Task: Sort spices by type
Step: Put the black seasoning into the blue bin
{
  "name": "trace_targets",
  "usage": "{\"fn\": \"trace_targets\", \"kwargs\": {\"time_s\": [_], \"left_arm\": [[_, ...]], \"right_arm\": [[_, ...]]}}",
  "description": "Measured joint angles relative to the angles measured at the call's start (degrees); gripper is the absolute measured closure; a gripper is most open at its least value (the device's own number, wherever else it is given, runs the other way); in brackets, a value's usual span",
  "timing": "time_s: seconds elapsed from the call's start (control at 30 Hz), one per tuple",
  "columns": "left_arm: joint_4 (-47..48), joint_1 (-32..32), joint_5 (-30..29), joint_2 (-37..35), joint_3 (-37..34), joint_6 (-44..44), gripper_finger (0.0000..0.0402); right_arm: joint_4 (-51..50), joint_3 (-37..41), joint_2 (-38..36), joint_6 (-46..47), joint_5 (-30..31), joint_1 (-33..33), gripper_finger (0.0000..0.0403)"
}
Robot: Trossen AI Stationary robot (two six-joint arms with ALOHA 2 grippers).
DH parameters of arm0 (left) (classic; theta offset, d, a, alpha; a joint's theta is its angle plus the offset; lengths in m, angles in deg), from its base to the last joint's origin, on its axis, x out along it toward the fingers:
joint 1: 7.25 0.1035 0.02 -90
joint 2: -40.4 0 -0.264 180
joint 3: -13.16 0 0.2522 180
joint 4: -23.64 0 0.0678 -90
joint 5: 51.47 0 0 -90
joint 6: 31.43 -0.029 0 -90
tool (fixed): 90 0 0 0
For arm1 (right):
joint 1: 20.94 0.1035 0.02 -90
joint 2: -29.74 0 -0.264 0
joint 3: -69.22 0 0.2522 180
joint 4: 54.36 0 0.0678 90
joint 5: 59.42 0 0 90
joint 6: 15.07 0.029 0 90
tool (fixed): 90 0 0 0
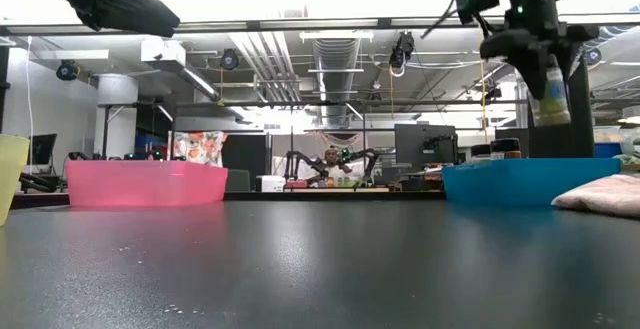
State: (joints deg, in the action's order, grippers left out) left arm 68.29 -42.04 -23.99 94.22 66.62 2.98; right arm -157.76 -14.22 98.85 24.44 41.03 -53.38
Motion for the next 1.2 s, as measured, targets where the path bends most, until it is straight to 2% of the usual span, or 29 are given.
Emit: {"fn": "trace_targets", "kwargs": {"time_s": [0.3,0.53,0.8,1.2], "left_arm": [[0.0,0.0,0.0,0.0,0.0,0.0,0.0184],[-0.1,0.0,-0.5,0.0,0.0,0.0,0.0184],[-0.1,0.0,-0.8,0.0,0.0,0.0,0.0184],[-0.1,0.0,-0.8,0.0,0.0,0.0,0.0184]], "right_arm": [[8.8,9.6,-4.5,-6.1,-2.0,-5.5,0.0218],[15.8,16.7,-7.8,-7.3,-2.7,-8.8,0.0218],[22.9,21.5,-5.4,-10.1,-5.0,-11.1,0.0218],[27.9,24.3,-3.7,-11.7,-6.0,-11.1,0.0218]]}}
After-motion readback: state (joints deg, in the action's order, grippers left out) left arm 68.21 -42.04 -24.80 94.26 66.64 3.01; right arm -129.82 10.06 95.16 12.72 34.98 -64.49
